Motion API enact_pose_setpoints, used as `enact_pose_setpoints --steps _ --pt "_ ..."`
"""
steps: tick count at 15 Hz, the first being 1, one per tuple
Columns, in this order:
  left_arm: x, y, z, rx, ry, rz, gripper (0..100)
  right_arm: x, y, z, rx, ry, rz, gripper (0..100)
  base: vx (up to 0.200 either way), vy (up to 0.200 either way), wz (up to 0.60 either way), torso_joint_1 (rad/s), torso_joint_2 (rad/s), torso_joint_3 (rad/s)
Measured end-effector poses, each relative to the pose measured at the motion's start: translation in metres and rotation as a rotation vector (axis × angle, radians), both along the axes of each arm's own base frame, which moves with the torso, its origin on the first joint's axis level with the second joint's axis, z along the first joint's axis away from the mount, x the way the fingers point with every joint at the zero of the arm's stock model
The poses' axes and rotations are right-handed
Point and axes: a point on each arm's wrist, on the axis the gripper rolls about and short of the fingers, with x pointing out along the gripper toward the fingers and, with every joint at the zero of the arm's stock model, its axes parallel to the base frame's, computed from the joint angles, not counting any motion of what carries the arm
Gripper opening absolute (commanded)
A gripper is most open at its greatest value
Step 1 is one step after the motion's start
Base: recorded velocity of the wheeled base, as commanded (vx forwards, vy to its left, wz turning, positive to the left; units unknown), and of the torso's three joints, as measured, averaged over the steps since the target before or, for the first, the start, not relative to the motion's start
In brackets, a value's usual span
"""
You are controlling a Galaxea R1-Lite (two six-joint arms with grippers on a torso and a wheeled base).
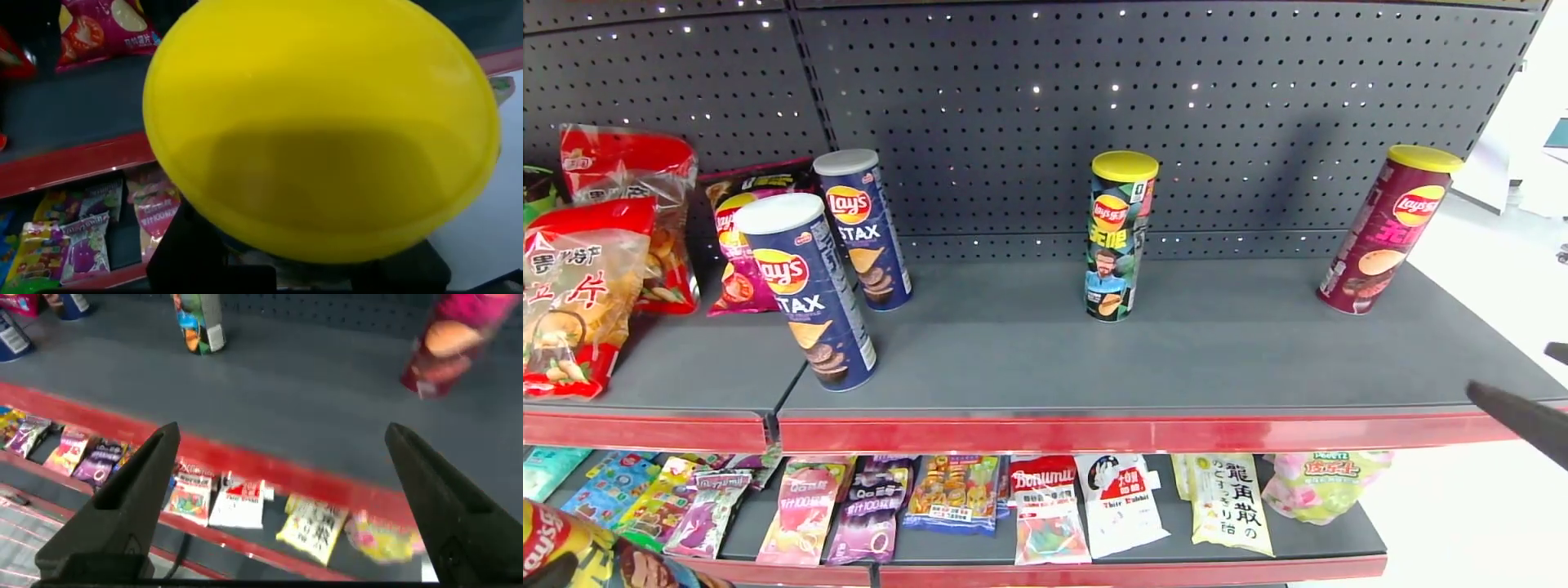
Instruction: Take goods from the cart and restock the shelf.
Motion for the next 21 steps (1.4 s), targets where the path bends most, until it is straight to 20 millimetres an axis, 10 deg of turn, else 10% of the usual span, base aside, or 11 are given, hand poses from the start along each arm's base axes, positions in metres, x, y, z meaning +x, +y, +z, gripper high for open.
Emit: enact_pose_setpoints --steps 14,21 --pt "0.011 0.001 0.016 0.001 0.009 -0.025 0 0.2 0.079 0.019 0.03 0.029 0.47 100 0.0 0.0 0.0 0.0 0.0 0.0" --pt "0.011 0.001 0.017 0.002 0.01 -0.019 0 0.241 0.122 0.005 0.025 0.035 0.554 100 0.0 0.0 0.0 0.0 0.0 0.0"
